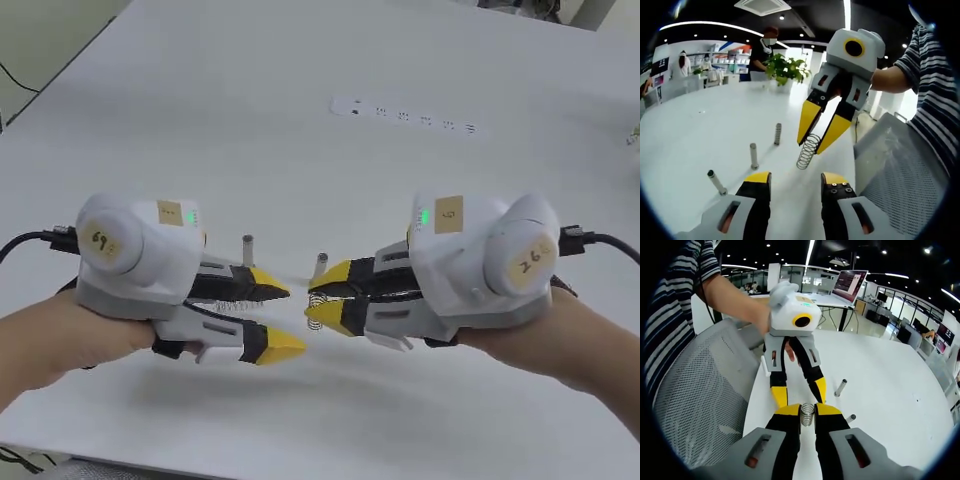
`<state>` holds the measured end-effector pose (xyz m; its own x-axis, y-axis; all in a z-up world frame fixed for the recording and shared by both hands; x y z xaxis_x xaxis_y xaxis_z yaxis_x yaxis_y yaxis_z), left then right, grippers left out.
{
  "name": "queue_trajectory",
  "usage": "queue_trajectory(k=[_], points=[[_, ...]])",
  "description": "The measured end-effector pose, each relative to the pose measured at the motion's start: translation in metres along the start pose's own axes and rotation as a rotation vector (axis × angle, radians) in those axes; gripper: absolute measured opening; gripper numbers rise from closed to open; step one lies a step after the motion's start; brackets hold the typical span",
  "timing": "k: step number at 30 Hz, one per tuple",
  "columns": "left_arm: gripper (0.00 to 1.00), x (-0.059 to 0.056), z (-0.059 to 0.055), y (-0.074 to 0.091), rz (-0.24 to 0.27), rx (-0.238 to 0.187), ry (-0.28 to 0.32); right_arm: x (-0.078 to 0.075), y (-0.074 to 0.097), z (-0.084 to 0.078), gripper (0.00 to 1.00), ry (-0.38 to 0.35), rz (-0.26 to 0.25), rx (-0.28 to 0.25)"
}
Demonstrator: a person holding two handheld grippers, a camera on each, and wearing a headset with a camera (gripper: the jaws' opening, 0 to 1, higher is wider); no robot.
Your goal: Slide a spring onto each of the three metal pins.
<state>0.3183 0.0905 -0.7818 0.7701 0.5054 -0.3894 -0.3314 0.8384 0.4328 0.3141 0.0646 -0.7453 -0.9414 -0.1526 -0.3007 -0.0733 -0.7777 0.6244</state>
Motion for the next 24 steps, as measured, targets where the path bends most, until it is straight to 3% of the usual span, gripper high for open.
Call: queue_trajectory(k=[9,17,21,24], points=[[0.41,0.002,-0.002,0.002,0.013,-0.007,0.013,-0.001,0.001,-0.001,0.07,-0.002,-0.013,0.003],[0.54,0.009,-0.001,0.010,0.050,-0.031,0.026,-0.004,0.002,-0.004,0.07,-0.011,-0.028,0.008],[0.68,0.013,-0.001,0.013,0.078,-0.045,0.035,-0.004,0.000,-0.004,0.07,-0.012,-0.025,0.007],[0.69,0.015,-0.002,0.016,0.082,-0.045,0.042,-0.004,-0.001,-0.004,0.07,-0.008,-0.026,0.007]])
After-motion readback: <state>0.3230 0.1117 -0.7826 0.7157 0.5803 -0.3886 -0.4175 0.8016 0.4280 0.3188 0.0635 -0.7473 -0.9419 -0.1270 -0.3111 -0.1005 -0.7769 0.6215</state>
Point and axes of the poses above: the centre of the closed fingertips' face, and the gripper's own axes: y roughly backward along the fingers, x roughly to its left, z roughly out of its top, the point moved 2 cm from there along y, roughly backward along the fingers, and after that the axes turned 14 degrees about y, right-handed, at the moved point
